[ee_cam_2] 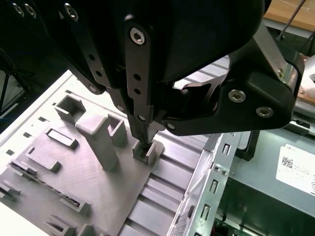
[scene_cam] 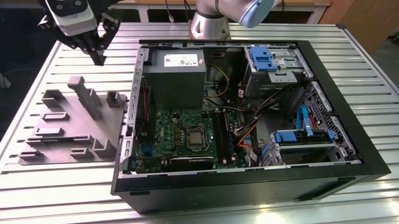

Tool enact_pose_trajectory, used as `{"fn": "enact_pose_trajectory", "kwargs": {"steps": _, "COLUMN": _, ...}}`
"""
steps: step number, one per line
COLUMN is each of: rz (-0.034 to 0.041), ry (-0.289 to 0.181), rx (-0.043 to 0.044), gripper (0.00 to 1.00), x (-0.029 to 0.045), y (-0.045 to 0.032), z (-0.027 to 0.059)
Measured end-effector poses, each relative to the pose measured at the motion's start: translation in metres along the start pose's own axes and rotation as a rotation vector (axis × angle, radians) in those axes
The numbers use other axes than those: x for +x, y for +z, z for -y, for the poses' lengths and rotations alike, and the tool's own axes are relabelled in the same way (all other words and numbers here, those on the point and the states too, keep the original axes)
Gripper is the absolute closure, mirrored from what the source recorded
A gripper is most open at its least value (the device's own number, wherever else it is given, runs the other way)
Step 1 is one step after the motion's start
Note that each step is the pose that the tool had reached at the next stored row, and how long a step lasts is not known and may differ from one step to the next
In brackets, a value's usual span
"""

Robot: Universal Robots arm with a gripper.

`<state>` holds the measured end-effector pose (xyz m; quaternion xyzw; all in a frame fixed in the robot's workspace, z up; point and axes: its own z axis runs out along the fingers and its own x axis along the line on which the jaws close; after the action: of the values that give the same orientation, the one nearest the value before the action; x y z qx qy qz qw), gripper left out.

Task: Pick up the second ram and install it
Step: 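Reach for the second ram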

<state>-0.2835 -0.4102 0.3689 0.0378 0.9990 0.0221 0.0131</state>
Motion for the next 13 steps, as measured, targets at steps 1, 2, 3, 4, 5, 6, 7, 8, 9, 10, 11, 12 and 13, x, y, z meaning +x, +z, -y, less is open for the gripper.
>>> {"fn": "enact_pose_trajectory", "kwargs": {"steps": 1, "rz": 0.0000, "ry": 0.000, "rx": 0.0000, "gripper": 0.90, "x": 0.0011, "y": 0.0005, "z": 0.0018}}
{"fn": "enact_pose_trajectory", "kwargs": {"steps": 2, "rz": 0.0001, "ry": 0.000, "rx": -0.0001, "gripper": 0.90, "x": 0.0022, "y": 0.0011, "z": 0.0037}}
{"fn": "enact_pose_trajectory", "kwargs": {"steps": 3, "rz": 0.0001, "ry": 0.000, "rx": -0.0001, "gripper": 0.90, "x": 0.0032, "y": 0.0018, "z": 0.0053}}
{"fn": "enact_pose_trajectory", "kwargs": {"steps": 4, "rz": 0.0000, "ry": 0.000, "rx": 0.0001, "gripper": 0.90, "x": 0.0044, "y": 0.0023, "z": 0.0067}}
{"fn": "enact_pose_trajectory", "kwargs": {"steps": 5, "rz": 0.0001, "ry": 0.000, "rx": 0.0000, "gripper": 0.90, "x": 0.0056, "y": 0.0031, "z": 0.0079}}
{"fn": "enact_pose_trajectory", "kwargs": {"steps": 6, "rz": 0.0001, "ry": 0.000, "rx": 0.0000, "gripper": 0.90, "x": 0.0067, "y": 0.0038, "z": 0.0091}}
{"fn": "enact_pose_trajectory", "kwargs": {"steps": 7, "rz": 0.0001, "ry": 0.000, "rx": -0.0001, "gripper": 0.90, "x": 0.0079, "y": 0.0046, "z": 0.0102}}
{"fn": "enact_pose_trajectory", "kwargs": {"steps": 8, "rz": 0.0000, "ry": 0.000, "rx": 0.0000, "gripper": 0.90, "x": 0.0091, "y": 0.0053, "z": 0.0113}}
{"fn": "enact_pose_trajectory", "kwargs": {"steps": 9, "rz": 0.0001, "ry": 0.000, "rx": 0.0000, "gripper": 0.90, "x": 0.0104, "y": 0.0061, "z": 0.0123}}
{"fn": "enact_pose_trajectory", "kwargs": {"steps": 10, "rz": 0.0001, "ry": 0.000, "rx": 0.0000, "gripper": 0.90, "x": 0.0116, "y": 0.0069, "z": 0.0133}}
{"fn": "enact_pose_trajectory", "kwargs": {"steps": 11, "rz": 0.0000, "ry": 0.000, "rx": 0.0001, "gripper": 0.90, "x": 0.0130, "y": 0.0076, "z": 0.0143}}
{"fn": "enact_pose_trajectory", "kwargs": {"steps": 12, "rz": 0.0000, "ry": 0.000, "rx": 0.0001, "gripper": 0.90, "x": 0.0144, "y": 0.0085, "z": 0.0154}}
{"fn": "enact_pose_trajectory", "kwargs": {"steps": 13, "rz": 0.0001, "ry": 0.000, "rx": 0.0000, "gripper": 0.90, "x": 0.0158, "y": 0.0093, "z": 0.0164}}
